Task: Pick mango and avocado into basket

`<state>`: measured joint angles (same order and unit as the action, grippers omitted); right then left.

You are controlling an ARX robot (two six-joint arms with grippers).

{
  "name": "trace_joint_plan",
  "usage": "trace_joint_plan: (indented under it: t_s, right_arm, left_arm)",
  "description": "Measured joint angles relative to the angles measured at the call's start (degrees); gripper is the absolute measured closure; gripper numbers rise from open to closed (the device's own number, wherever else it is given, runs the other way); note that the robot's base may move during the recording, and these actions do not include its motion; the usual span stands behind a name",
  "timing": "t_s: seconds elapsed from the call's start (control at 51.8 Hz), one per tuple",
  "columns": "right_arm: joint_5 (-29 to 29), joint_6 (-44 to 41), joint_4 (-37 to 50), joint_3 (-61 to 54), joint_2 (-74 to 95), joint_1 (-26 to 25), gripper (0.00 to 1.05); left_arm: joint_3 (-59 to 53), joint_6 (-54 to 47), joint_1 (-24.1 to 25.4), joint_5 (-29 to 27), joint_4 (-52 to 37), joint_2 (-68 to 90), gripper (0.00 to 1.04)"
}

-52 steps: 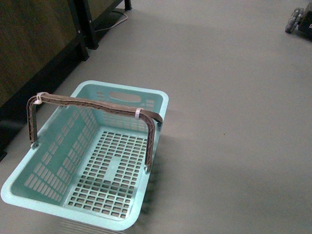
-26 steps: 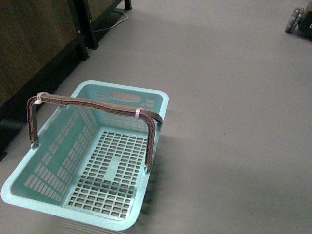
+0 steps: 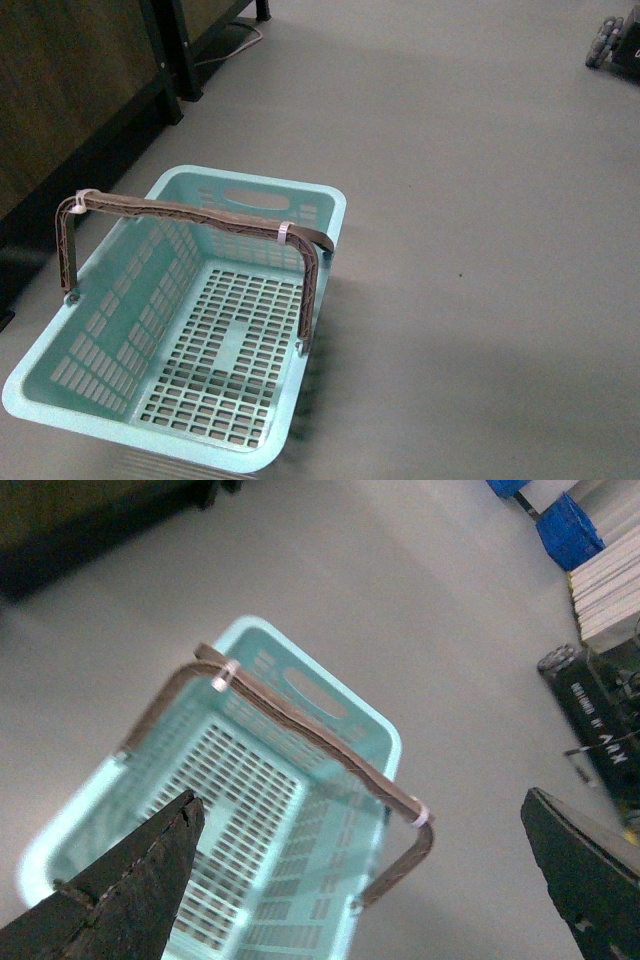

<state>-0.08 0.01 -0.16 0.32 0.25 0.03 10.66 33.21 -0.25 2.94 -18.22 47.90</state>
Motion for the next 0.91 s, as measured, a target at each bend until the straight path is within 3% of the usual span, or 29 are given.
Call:
trace_joint_plan:
  t_s: [0.155, 0.328, 0.908]
  right_arm:
    - [0.0, 0.0, 0.0, 0.0, 0.0, 0.0, 0.08]
    - [0.0, 0.0, 0.0, 0.0, 0.0, 0.0, 0.08]
    - [0.0, 0.0, 0.0, 0.0, 0.0, 0.0, 0.08]
  left_arm:
    - [6.7, 17.0, -5.6, -2.3, -17.0, 29.7, 0.07]
    - [18.2, 30.2, -11.6, -3.2, -27.0, 60.1, 0.07]
    - [43.8, 40.9, -13.5, -3.7, -41.2, 90.8, 0.1]
